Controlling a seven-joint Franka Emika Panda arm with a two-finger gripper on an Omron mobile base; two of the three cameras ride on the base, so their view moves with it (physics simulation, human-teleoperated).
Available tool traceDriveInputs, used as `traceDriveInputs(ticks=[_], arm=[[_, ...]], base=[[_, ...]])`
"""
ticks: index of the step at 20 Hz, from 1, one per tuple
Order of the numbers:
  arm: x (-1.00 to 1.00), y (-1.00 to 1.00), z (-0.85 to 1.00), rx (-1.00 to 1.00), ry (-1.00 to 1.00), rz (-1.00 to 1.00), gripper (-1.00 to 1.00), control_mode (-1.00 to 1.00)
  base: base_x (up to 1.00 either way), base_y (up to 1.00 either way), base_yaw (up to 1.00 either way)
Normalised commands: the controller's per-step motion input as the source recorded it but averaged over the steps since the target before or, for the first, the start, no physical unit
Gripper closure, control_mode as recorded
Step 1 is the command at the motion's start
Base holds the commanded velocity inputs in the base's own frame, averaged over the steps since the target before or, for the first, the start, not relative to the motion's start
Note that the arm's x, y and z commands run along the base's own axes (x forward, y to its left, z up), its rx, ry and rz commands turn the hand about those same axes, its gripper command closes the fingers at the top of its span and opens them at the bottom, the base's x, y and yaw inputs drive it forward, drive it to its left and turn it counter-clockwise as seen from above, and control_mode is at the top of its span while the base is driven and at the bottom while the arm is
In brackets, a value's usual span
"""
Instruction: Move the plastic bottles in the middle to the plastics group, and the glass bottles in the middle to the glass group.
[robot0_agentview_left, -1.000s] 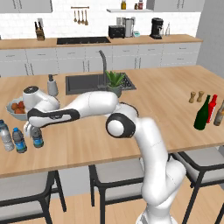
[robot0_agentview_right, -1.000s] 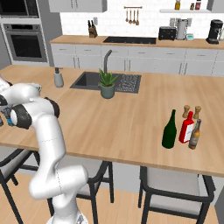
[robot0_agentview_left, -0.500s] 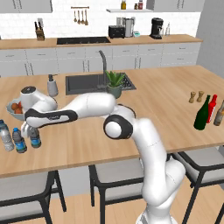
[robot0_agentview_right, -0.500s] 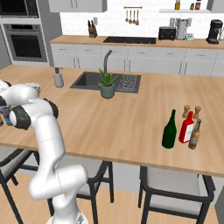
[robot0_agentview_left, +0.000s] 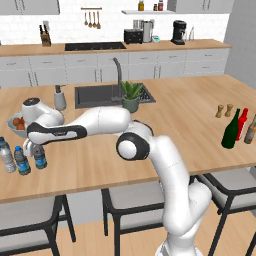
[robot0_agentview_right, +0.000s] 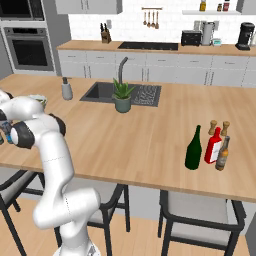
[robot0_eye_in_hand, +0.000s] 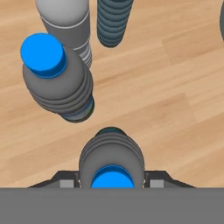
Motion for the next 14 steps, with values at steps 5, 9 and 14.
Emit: traceDriveInputs(ticks=[5,9,14], arm=[[0.00,0.00,0.00,0.00,0.00,0.00,-1.00,-1.00],[0.00,0.00,0.00,0.00,0.00,0.00,-1.00,-1.00],[0.00,0.00,0.00,0.00,0.00,0.00,-1.00,-1.00]], base=[[0.00,0.00,0.00],[0.00,0.00,0.00],[0.00,0.00,0.00]])
